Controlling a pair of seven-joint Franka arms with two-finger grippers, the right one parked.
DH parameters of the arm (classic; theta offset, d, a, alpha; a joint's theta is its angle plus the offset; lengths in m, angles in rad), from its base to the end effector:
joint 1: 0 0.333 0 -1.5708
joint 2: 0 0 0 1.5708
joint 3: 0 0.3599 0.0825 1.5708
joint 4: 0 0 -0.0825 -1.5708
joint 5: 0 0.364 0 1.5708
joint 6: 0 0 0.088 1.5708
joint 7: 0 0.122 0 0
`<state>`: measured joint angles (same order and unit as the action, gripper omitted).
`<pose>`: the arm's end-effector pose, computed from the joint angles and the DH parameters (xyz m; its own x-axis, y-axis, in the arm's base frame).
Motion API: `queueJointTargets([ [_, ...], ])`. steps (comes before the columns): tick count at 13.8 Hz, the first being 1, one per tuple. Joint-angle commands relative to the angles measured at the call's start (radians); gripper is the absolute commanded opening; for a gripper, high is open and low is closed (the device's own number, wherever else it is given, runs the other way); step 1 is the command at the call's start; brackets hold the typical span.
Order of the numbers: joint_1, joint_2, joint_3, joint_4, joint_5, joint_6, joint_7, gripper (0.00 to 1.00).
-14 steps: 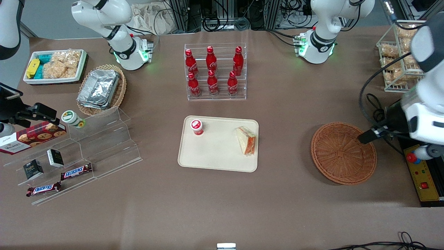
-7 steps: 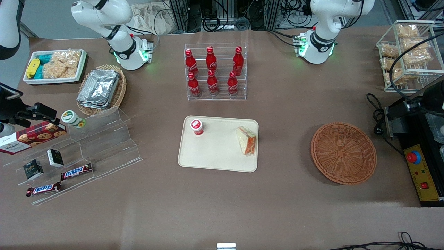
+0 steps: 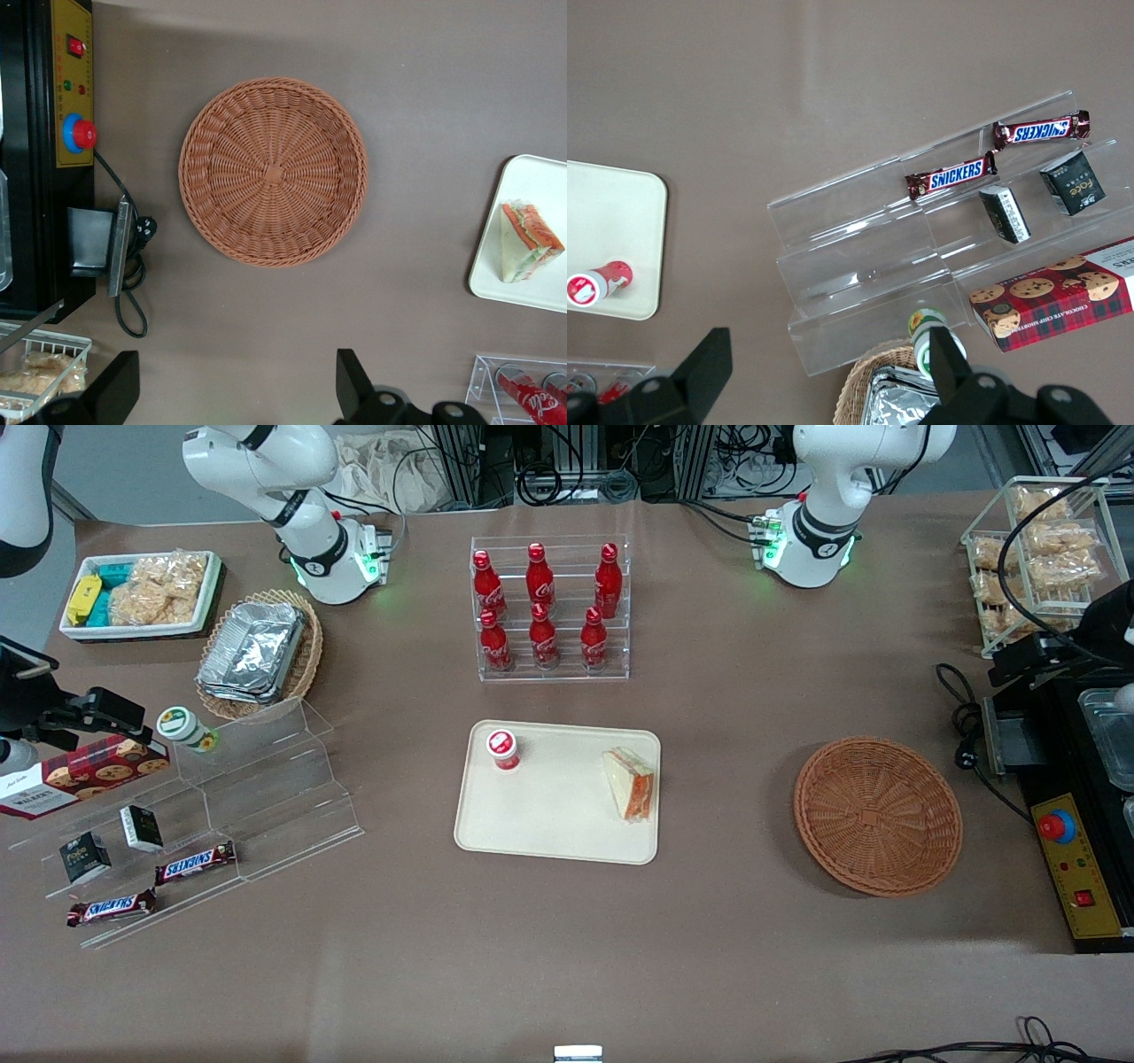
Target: Place sandwich from basket to tray
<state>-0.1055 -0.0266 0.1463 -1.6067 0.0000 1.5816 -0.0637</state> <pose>0.5254 0.0227 0.6521 0.9945 0.1043 0.0010 0.1043 -0.9945 0.0039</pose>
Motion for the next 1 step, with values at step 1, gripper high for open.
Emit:
queueJointTargets([
  [1, 0.001, -0.02, -0.02, -0.007, 0.063, 0.005, -0.005, 1.0],
])
